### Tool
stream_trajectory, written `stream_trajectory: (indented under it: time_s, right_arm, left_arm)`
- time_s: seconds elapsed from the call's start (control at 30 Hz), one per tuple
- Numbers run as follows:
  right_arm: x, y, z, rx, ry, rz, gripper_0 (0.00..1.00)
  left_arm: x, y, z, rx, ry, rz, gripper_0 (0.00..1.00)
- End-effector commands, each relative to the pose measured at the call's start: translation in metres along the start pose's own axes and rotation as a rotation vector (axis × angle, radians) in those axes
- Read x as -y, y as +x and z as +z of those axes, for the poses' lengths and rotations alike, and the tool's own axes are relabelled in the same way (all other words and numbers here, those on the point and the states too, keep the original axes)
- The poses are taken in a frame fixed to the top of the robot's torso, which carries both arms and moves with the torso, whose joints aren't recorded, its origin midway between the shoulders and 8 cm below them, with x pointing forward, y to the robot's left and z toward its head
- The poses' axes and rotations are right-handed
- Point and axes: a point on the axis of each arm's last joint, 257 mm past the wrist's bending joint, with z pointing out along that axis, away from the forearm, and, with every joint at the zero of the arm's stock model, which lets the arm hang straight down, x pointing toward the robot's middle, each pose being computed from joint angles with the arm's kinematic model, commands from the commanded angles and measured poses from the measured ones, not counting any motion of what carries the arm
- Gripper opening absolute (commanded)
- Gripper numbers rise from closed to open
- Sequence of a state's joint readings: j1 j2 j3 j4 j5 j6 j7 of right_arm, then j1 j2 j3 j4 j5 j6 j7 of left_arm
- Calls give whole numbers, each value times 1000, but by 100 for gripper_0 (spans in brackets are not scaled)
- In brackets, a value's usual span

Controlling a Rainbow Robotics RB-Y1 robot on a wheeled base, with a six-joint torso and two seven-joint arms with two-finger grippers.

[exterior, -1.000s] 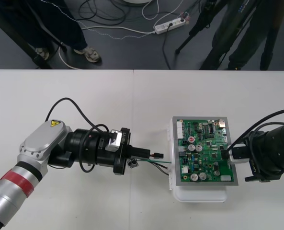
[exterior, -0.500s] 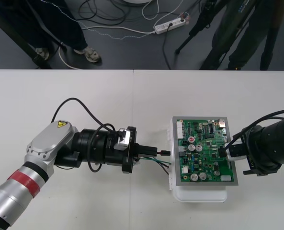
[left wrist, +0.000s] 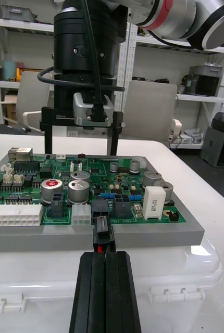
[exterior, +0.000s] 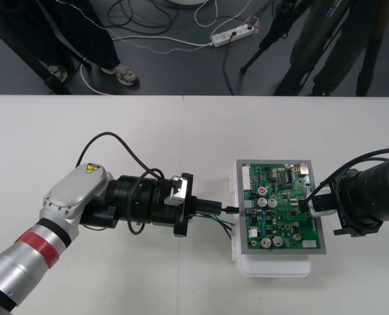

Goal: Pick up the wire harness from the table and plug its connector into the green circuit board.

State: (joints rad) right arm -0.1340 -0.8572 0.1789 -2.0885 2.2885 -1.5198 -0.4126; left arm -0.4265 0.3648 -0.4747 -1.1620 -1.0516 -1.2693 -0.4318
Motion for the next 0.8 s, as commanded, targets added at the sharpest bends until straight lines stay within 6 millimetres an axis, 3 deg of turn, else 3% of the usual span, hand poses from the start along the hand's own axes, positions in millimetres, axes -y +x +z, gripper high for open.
stream_trajectory:
  time_s: [0.03,0.8]
  right_arm:
    - [11,-13,-1,17,27,-69,100]
    - [4,-30,4,59,6,-53,100]
  left_arm:
    - [-12,-15,23,10,12,134,0]
    - [-7,-13,30,2,34,177,0]
